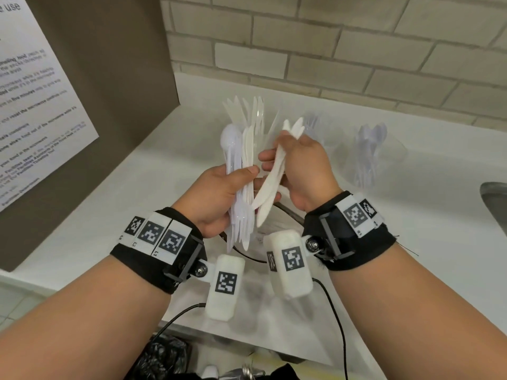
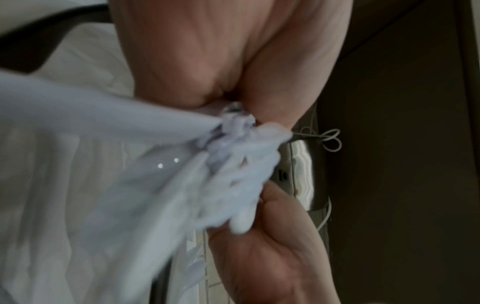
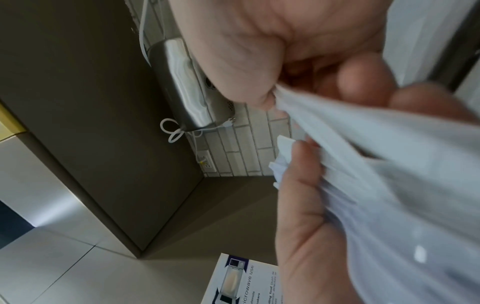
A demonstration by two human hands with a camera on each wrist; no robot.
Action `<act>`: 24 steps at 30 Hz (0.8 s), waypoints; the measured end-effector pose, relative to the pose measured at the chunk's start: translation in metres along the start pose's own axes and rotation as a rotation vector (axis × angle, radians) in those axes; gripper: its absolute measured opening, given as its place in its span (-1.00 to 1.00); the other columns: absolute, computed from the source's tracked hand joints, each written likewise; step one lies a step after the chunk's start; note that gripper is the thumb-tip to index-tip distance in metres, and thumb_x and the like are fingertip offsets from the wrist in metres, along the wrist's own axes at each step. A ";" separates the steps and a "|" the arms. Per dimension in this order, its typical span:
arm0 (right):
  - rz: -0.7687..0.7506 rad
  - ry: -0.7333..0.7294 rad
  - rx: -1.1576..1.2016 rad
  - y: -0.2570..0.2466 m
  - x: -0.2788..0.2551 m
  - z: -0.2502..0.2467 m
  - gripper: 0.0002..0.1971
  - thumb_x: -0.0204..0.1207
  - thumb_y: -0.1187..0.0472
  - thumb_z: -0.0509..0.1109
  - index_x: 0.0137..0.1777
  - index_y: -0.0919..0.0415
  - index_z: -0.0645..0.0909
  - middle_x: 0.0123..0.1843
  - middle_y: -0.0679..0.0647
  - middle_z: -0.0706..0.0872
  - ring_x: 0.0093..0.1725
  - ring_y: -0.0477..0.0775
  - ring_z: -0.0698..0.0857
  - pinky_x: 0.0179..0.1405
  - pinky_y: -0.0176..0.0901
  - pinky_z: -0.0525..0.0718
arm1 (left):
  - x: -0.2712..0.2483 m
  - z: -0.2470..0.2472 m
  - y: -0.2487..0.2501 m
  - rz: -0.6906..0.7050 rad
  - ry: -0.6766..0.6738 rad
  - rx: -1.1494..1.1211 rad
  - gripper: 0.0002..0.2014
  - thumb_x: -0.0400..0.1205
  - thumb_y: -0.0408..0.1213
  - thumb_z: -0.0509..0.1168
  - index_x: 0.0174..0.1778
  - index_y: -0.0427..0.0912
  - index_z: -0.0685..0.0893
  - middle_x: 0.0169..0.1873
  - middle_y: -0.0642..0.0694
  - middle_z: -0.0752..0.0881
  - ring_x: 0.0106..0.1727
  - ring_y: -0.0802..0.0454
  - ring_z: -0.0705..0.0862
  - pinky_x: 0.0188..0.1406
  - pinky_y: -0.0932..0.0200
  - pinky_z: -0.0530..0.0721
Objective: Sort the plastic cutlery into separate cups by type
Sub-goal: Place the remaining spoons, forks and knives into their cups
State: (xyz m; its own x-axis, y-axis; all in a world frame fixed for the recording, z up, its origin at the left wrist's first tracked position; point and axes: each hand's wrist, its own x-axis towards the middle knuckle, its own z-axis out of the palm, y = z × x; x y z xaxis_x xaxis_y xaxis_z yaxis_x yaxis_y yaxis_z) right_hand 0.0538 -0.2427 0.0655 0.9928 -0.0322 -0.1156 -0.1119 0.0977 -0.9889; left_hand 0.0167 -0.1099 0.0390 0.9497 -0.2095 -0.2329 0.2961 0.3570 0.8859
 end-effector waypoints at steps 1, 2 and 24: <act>-0.013 0.035 0.047 -0.003 0.001 -0.001 -0.79 0.73 0.12 0.12 -0.04 0.22 0.48 -0.38 0.13 0.73 -0.43 0.10 0.69 -0.35 -0.05 0.71 | 0.000 -0.001 0.000 -0.004 0.015 0.003 -0.69 0.70 -0.32 0.23 0.32 -0.40 0.56 0.03 -0.37 0.79 -0.02 -0.29 0.80 -0.08 -0.07 0.80; -0.029 0.066 0.102 -0.006 0.002 -0.002 -0.78 0.75 0.10 0.08 -0.02 0.21 0.46 -0.45 0.13 0.70 -0.47 0.12 0.69 -0.36 -0.02 0.73 | 0.000 -0.002 0.000 -0.007 0.031 0.007 -0.68 0.70 -0.31 0.25 0.31 -0.43 0.55 -0.02 -0.33 0.80 -0.05 -0.27 0.80 -0.10 -0.07 0.80; 0.055 -0.052 -0.136 -0.002 0.000 -0.002 -0.87 0.63 0.21 0.27 -0.01 0.27 0.58 -0.38 0.08 0.60 -0.67 -0.08 0.38 -0.68 -0.33 0.31 | 0.001 -0.005 0.001 0.018 0.127 0.058 -0.85 0.62 -0.25 0.34 0.04 -0.23 0.65 -0.28 -0.10 0.77 -0.37 0.01 0.80 -0.32 0.12 0.81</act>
State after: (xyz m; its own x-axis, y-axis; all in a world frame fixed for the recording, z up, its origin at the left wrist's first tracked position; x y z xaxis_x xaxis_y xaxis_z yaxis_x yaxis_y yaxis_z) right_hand 0.0537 -0.2449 0.0672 0.9854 0.0213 -0.1688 -0.1679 -0.0382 -0.9851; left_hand 0.0182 -0.1057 0.0377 0.9612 -0.0857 -0.2621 0.2758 0.3057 0.9113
